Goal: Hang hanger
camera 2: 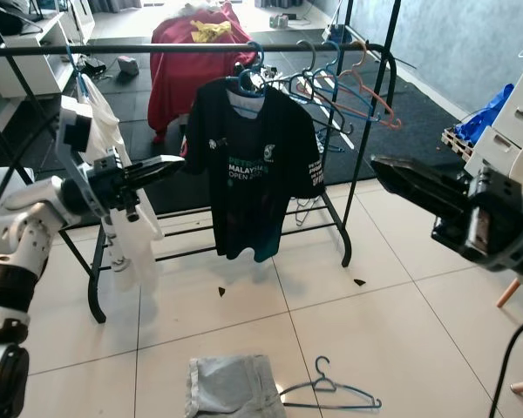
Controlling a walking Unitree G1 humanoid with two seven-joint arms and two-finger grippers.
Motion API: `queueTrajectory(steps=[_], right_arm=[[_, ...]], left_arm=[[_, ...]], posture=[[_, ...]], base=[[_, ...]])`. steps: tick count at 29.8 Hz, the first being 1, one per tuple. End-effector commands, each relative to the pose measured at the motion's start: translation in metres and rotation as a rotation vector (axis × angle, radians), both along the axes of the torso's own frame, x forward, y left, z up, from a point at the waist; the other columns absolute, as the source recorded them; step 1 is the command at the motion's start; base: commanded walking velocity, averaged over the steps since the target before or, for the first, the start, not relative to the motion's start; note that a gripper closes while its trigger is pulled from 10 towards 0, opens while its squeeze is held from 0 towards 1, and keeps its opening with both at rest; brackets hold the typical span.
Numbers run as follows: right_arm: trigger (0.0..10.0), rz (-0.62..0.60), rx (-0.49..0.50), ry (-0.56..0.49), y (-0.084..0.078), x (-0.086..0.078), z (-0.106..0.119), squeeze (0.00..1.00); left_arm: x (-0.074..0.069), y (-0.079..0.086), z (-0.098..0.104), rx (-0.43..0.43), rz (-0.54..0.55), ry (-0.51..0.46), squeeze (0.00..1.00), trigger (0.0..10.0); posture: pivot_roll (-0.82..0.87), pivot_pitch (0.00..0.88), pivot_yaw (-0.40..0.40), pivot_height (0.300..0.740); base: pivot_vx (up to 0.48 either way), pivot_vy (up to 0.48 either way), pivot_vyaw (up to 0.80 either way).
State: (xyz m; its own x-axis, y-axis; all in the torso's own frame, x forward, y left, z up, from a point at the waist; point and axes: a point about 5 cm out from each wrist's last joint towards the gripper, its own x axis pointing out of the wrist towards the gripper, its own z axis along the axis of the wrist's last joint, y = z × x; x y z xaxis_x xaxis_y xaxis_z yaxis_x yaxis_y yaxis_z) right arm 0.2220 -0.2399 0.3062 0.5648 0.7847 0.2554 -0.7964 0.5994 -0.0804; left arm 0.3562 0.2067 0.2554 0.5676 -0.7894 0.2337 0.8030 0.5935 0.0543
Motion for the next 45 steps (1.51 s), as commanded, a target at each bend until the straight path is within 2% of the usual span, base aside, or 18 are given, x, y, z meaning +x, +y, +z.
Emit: queueTrajectory(steps=[1, 3, 4, 5, 8, 9, 11, 12, 13, 14, 16, 17, 20, 23, 31, 36, 42, 45], right_arm=[[0.0, -0.074, 0.014, 0.048, -0.006, 0.009, -0.015, 0.00], [0.0, -0.119, 0.014, 0.076, -0.009, 0.015, -0.025, 0.00], [0.0, -0.255, -0.003, 0.156, -0.017, 0.028, -0.057, 0.00], [0.0, -0.305, -0.014, 0.184, -0.019, 0.032, -0.069, 0.00], [0.0, -0.330, -0.021, 0.199, -0.020, 0.034, -0.076, 0.00], [10.0, -0.409, -0.009, 0.251, -0.023, 0.039, -0.093, 0.00], [10.0, -0.409, -0.009, 0.251, -0.023, 0.039, -0.093, 0.00], [10.0, -0.460, -0.001, 0.288, -0.025, 0.041, -0.105, 0.00], [10.0, -0.534, 0.004, 0.361, -0.026, 0.044, -0.129, 0.00], [10.0, -0.534, 0.004, 0.361, -0.026, 0.044, -0.129, 0.00], [10.0, -0.616, -0.004, 0.480, -0.024, 0.042, -0.169, 0.00], [10.0, -0.616, -0.004, 0.480, -0.024, 0.042, -0.169, 0.00], [10.0, -0.663, -0.005, 0.569, -0.017, 0.035, -0.205, 0.00], [10.0, -0.678, -0.014, 0.581, -0.015, 0.034, -0.214, 0.00], [10.0, -0.686, -0.009, 0.573, -0.015, 0.036, -0.217, 0.00], [10.0, -0.704, 0.012, 0.540, -0.017, 0.039, -0.214, 0.00], [10.0, -0.704, 0.021, 0.525, -0.017, 0.039, -0.214, 0.00], [10.0, -0.675, 0.022, 0.512, -0.013, 0.039, -0.213, 0.00]], left_arm=[[0.005, -0.004, -0.008, -0.030, 0.035, 0.032, 0.00, 0.0], [0.006, -0.007, -0.013, -0.038, 0.049, 0.054, 0.00, 0.0], [0.009, -0.017, -0.032, -0.033, 0.099, 0.108, 0.00, 4.2], [0.010, -0.020, -0.039, -0.034, 0.123, 0.129, 0.00, 4.2], [0.011, -0.021, -0.043, -0.036, 0.138, 0.141, 0.00, 4.2], [0.013, -0.022, -0.056, -0.053, 0.207, 0.193, 0.00, 10.0], [0.013, -0.022, -0.056, -0.053, 0.207, 0.193, 0.00, 10.0], [0.014, -0.023, -0.065, -0.063, 0.252, 0.230, 0.00, 10.0], [0.013, -0.025, -0.088, -0.042, 0.327, 0.321, 0.00, 10.0], [0.013, -0.025, -0.088, -0.042, 0.327, 0.321, 0.00, 10.0], [0.006, -0.029, -0.125, 0.025, 0.431, 0.436, 0.00, 10.0], [0.006, -0.029, -0.125, 0.025, 0.431, 0.436, 0.00, 10.0], [-0.011, -0.031, -0.165, 0.085, 0.523, 0.551, 0.00, 10.0], [-0.016, -0.032, -0.174, 0.092, 0.545, 0.567, 0.00, 10.0], [-0.012, -0.035, -0.171, 0.078, 0.560, 0.553, 0.00, 10.0], [-0.003, -0.041, -0.159, 0.074, 0.575, 0.505, 0.00, 10.0], [-0.002, -0.045, -0.155, 0.079, 0.570, 0.475, 0.00, 10.0], [0.000, -0.047, -0.146, 0.069, 0.565, 0.414, 0.00, 10.0]], posture=[[-0.09, 0.106, -0.004, 0.740], [-0.09, 0.106, -0.004, 0.740], [-0.09, 0.106, -0.002, 0.740], [-0.09, 0.106, -0.002, 0.740], [-0.09, 0.106, -0.002, 0.740], [-0.09, 0.106, -0.002, 0.740], [-0.09, 0.106, -0.002, 0.740], [-0.09, 0.106, -0.002, 0.740], [-0.09, 0.107, -0.005, 0.740], [-0.09, 0.107, -0.005, 0.740], [-0.09, 0.109, -0.005, 0.740], [-0.09, 0.109, -0.005, 0.740], [-0.09, 0.112, -0.004, 0.740], [-0.09, 0.111, -0.007, 0.740], [-0.09, 0.111, -0.009, 0.740], [-0.09, 0.107, -0.006, 0.740], [-0.10, 0.107, -0.007, 0.740], [-0.09, 0.107, -0.007, 0.740]], base=[[0.000, 0.000, 0.00], [0.000, 0.000, 0.00], [0.000, 0.000, 0.00], [0.000, 0.000, 0.00], [0.000, 0.000, 0.00], [0.000, 0.000, 0.00], [0.000, 0.000, 0.00], [0.000, 0.000, 0.00], [0.000, 0.000, 0.00], [0.000, 0.000, 0.00], [0.000, 0.000, 0.00], [0.000, 0.000, 0.00], [-0.264, 0.000, 0.00], [-0.407, 0.000, 0.00], [-0.398, 0.000, 0.00], [-0.374, 0.000, 0.00], [-0.340, 0.000, 0.74], [0.000, 0.000, 0.77]])
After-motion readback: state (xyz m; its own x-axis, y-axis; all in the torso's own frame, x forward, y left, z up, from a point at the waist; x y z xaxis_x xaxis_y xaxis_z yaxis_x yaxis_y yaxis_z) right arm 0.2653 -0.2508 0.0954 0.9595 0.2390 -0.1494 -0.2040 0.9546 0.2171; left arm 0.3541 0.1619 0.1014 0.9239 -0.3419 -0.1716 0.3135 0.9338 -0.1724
